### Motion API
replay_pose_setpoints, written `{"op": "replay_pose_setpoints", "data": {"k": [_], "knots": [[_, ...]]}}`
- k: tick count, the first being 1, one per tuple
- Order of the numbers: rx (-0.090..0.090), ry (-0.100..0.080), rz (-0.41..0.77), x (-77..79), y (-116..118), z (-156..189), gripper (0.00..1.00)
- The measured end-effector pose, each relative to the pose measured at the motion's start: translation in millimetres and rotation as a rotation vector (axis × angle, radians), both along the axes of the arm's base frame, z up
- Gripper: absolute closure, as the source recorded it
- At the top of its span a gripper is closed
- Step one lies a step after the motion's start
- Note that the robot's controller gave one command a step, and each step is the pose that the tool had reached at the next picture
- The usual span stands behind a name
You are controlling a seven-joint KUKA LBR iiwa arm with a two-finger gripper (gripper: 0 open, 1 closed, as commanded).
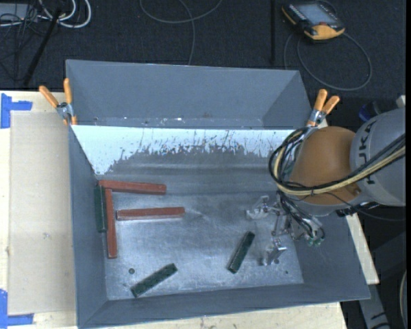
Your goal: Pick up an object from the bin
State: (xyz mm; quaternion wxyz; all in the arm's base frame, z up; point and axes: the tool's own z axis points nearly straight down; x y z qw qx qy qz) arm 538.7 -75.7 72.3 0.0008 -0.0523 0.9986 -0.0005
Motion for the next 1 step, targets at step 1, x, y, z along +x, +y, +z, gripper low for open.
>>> {"op": "replay_pose_setpoints", "data": {"k": [1], "knots": [[0.0, 0.0, 0.0, 0.0, 0.0, 0.0, 0.0]]}}
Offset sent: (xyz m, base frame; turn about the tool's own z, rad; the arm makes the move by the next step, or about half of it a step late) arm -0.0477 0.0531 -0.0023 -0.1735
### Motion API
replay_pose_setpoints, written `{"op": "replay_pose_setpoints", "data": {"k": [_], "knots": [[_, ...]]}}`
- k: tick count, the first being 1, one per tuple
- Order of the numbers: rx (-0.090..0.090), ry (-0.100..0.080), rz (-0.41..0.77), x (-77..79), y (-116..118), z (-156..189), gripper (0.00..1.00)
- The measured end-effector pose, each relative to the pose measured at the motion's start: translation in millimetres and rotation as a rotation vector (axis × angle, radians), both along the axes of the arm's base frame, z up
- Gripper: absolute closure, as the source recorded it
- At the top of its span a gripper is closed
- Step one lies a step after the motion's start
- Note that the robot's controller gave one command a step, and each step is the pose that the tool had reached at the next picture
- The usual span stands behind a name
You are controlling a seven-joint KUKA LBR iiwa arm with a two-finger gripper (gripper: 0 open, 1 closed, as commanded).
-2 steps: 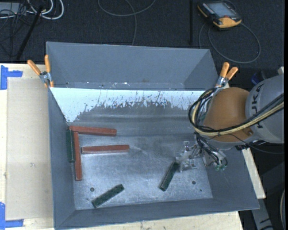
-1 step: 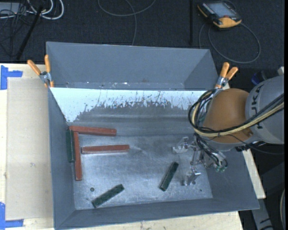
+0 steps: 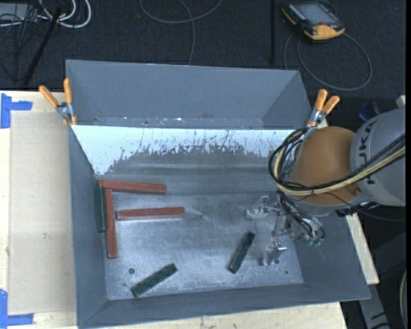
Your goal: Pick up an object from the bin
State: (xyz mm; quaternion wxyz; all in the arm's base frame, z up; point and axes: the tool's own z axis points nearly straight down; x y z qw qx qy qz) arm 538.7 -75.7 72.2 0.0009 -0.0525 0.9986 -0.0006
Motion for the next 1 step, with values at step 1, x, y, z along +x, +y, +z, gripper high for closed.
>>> {"op": "replay_pose_setpoints", "data": {"k": [1], "knots": [[0.0, -0.012, 0.173, -43.0, 54.1, 2.2, 1.0]]}}
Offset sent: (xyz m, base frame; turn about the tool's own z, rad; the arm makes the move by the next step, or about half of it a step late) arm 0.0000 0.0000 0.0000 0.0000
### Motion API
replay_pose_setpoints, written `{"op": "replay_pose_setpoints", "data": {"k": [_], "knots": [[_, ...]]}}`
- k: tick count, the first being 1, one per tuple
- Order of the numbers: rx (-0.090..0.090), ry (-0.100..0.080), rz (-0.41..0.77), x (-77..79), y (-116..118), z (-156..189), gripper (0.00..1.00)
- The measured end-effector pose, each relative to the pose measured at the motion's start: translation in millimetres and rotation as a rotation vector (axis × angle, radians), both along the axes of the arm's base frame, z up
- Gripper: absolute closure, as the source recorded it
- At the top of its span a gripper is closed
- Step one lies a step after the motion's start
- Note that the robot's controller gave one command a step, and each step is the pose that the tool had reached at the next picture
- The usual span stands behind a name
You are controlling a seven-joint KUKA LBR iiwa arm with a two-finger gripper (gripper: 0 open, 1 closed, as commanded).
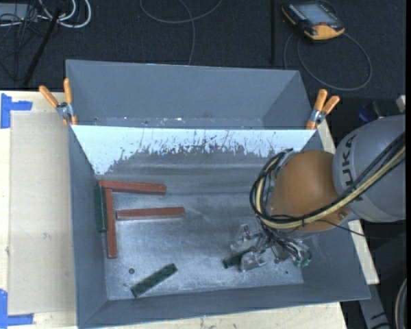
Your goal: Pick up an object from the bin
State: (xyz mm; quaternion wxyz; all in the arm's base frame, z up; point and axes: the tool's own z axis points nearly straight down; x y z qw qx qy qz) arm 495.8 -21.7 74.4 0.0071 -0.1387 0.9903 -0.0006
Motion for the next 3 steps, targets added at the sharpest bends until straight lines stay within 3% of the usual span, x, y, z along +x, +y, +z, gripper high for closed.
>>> {"op": "replay_pose_setpoints", "data": {"k": [1, 2, 3], "knots": [[0.0, 0.0, 0.0, 0.0, 0.0, 0.0, 1.0], [0.0, 0.017, -0.03, 22.3, -13.4, 196.9, 1.0], [0.0, 0.017, -0.032, 24.4, -14.3, 211.7, 1.0]]}}
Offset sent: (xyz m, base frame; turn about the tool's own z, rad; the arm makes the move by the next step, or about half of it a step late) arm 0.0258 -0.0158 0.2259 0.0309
